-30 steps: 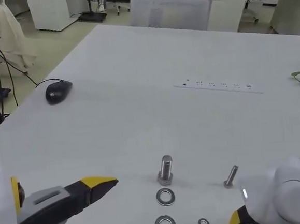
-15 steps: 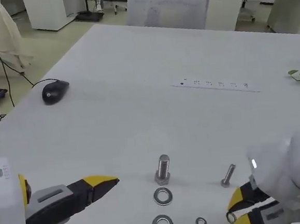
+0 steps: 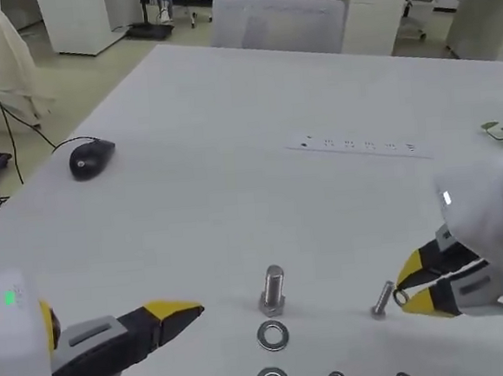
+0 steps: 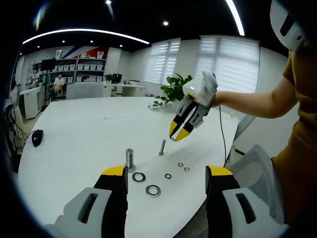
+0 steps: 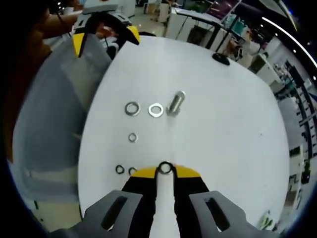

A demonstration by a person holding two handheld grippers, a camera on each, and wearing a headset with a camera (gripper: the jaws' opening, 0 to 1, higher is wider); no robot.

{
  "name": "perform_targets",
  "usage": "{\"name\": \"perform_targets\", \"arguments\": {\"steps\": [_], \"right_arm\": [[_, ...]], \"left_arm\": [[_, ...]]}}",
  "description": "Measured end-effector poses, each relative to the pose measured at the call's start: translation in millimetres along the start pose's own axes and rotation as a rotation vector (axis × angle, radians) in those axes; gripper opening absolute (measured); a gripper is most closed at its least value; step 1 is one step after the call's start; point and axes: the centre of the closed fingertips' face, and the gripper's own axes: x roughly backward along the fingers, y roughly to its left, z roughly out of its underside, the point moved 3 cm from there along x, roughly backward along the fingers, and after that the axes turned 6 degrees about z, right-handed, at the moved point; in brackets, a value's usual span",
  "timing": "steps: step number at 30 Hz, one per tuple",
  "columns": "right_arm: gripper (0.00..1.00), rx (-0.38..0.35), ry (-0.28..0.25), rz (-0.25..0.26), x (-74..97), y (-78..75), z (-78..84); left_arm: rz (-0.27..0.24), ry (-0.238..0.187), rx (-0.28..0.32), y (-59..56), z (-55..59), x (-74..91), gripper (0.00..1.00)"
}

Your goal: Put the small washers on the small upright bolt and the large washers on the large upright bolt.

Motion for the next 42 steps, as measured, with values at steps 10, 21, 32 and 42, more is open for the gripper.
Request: {"name": "perform_targets", "arguments": {"steps": [10,21,32,42], "right_arm": [[0.12,-0.02,-0.019,0.009,2.8,-5.9,-0.5],[0.12,-0.022,-0.016,0.023,9.1,-17.3,3.7],[0.12,-0.019,-0.017,0.002,2.6,-25.3,0.7],[0.12,-0.003,0.01,-0.042,-11.7,-22.1,-0.3]], "left_arm": [[-0.074,0.025,-0.008,8.7,2.3,-2.2,0.62],[-0.209,0.069,0.022,23.5,7.6,-8.0,0.61],[-0.29,0.089,0.054,37.2,16.9,-6.7,0.61],[-0.298,0.093,0.063,43.6,20.8,-8.5,0.64]]}}
